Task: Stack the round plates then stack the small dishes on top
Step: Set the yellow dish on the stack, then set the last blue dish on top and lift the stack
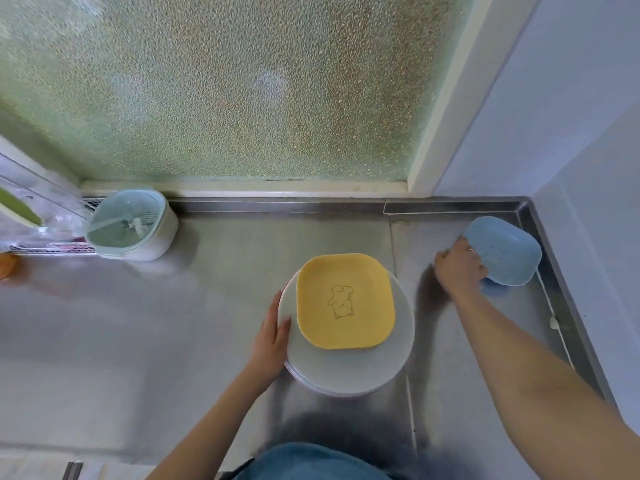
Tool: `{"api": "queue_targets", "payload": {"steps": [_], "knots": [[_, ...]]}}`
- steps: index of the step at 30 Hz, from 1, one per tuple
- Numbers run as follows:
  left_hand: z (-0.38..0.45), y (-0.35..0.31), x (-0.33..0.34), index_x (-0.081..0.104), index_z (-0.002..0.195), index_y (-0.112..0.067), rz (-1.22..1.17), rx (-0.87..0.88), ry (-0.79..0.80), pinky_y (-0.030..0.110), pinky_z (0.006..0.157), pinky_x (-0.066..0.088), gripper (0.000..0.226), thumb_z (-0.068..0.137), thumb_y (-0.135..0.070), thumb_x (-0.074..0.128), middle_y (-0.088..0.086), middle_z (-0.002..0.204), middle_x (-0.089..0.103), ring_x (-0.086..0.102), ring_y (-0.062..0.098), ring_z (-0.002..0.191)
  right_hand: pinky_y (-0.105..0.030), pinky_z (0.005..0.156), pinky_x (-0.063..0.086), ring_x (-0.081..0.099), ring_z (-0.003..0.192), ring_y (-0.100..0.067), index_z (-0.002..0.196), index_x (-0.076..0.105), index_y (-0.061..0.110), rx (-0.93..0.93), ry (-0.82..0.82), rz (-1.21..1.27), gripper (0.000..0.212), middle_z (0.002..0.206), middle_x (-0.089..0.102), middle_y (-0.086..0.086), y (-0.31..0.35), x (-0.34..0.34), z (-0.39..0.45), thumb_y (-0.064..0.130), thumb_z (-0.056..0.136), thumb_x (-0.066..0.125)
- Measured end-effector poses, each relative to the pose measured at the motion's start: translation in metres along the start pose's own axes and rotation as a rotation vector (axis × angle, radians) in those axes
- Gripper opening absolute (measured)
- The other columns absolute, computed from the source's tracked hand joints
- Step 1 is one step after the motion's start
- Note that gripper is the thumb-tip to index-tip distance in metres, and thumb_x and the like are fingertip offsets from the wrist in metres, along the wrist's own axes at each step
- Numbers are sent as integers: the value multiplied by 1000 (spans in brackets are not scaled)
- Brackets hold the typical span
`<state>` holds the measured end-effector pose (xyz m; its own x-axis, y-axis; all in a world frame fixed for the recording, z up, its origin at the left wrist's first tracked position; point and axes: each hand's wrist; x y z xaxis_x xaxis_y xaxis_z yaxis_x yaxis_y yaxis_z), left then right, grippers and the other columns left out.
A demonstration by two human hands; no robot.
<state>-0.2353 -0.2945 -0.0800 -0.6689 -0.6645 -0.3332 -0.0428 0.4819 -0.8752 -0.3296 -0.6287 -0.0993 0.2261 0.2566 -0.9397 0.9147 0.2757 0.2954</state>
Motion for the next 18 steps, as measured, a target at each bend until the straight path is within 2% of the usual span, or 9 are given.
{"api": "queue_targets", "payload": {"steps": [2, 6, 10, 15, 18], "knots": [[-2, -3, 1, 22, 133, -45, 10, -11, -3, -2, 85, 31, 40, 94, -41, 34, -34, 125, 39, 40, -26, 107, -53, 93, 34, 47, 111, -47, 124, 38, 0, 8, -29, -18, 42, 119, 53, -30, -2, 7, 1, 23, 91, 48], [-1, -2, 0, 24, 143, -33, -1, -19, 1, 21, 99, 33, 55, 90, -44, 33, -17, 137, 40, 43, 0, 121, -47, 90, 32, 55, 99, -43, 115, 46, 7, -7, -70, -73, 37, 103, 62, -27, -7, 17, -8, 32, 89, 52], [-3, -5, 1, 24, 143, -30, 16, -6, 11, 25, 101, 34, 54, 91, -42, 33, -15, 136, 41, 44, 3, 121, -43, 86, 30, 54, 95, -39, 103, 60, 11, -102, -108, -119, 20, 98, 63, -24, -11, 21, -20, 21, 91, 48], [-1, 2, -3, 18, 147, -27, 66, -16, 12, 42, 114, 31, 56, 95, -42, 33, -2, 150, 35, 37, 16, 135, -41, 83, 32, 51, 94, -39, 93, 70, 11, -62, -193, 76, 26, 95, 60, -21, -11, 14, -41, 4, 85, 46], [-2, 0, -4, 15, 148, -26, 73, -20, 32, 43, 115, 28, 52, 100, -31, 34, -1, 152, 31, 34, 19, 138, -41, 79, 37, 54, 85, -41, 86, 71, 8, -88, -244, 192, 26, 86, 60, -21, -9, 8, -61, -1, 80, 47]]}}
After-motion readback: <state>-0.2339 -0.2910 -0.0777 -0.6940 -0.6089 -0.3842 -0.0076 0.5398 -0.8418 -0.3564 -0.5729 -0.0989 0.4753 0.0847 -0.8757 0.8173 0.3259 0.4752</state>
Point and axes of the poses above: each hand's wrist, its own z-axis towards the middle knuckle, its own x-axis out of the palm, y = z × x
